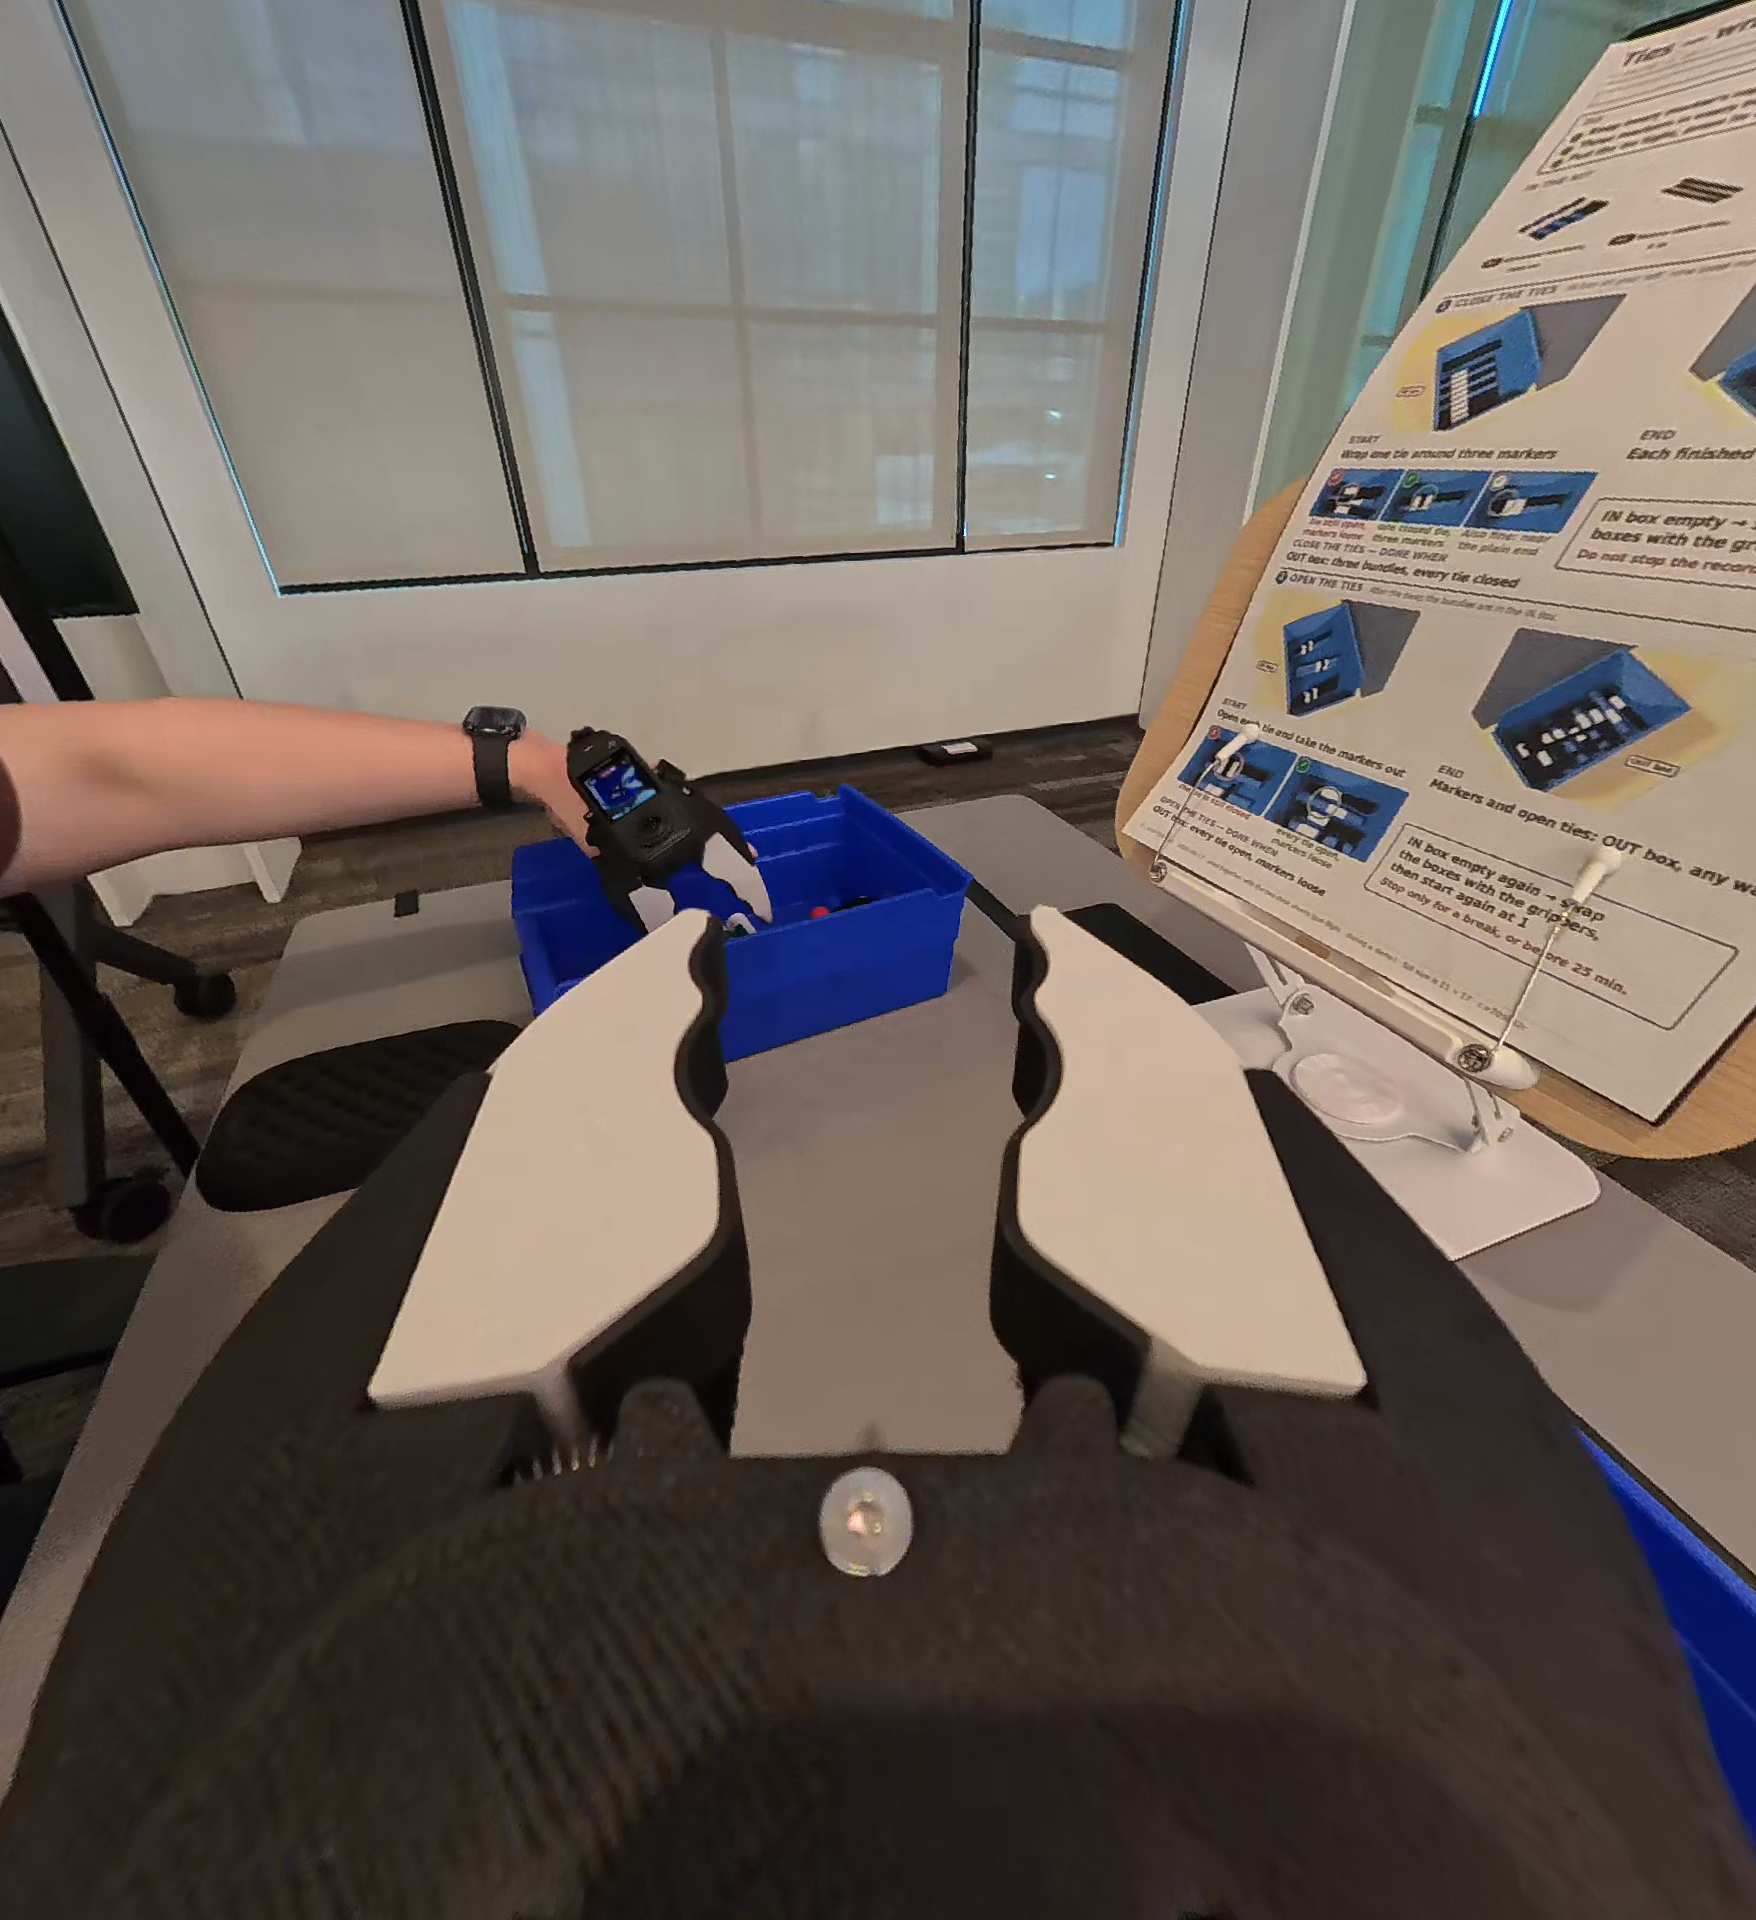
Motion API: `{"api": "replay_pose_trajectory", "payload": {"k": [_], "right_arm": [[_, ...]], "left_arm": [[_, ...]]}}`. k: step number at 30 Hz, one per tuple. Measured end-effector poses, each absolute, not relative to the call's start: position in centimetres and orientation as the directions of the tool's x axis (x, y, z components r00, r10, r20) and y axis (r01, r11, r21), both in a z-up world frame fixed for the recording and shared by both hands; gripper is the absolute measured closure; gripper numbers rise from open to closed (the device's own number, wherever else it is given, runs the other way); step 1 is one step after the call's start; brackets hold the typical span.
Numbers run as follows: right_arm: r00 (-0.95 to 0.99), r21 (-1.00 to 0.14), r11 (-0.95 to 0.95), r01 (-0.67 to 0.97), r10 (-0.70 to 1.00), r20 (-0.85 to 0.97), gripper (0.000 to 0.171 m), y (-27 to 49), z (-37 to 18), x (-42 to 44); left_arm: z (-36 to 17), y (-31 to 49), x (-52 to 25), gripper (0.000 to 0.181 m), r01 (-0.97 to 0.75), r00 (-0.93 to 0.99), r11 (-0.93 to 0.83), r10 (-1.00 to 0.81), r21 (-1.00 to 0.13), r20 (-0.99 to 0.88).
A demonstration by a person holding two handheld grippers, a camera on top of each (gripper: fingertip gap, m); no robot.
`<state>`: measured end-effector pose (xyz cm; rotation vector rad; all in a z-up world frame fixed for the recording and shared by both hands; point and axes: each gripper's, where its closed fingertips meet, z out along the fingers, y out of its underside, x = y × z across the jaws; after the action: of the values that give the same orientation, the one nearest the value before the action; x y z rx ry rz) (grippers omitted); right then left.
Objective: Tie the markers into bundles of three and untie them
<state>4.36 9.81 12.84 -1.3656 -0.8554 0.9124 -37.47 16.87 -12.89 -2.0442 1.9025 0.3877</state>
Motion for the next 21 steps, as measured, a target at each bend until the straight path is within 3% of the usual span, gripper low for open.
{"api": "replay_pose_trajectory", "payload": {"k": [21], "right_arm": [[0.417,-0.998,-0.065,-0.023,0.906,-0.068,0.117,10.6,11.7,4.9]], "left_arm": [[-14.1,17.0,-36.9,0.129,-0.985,0.171,-0.166,-0.924,-0.045,-0.341]]}}
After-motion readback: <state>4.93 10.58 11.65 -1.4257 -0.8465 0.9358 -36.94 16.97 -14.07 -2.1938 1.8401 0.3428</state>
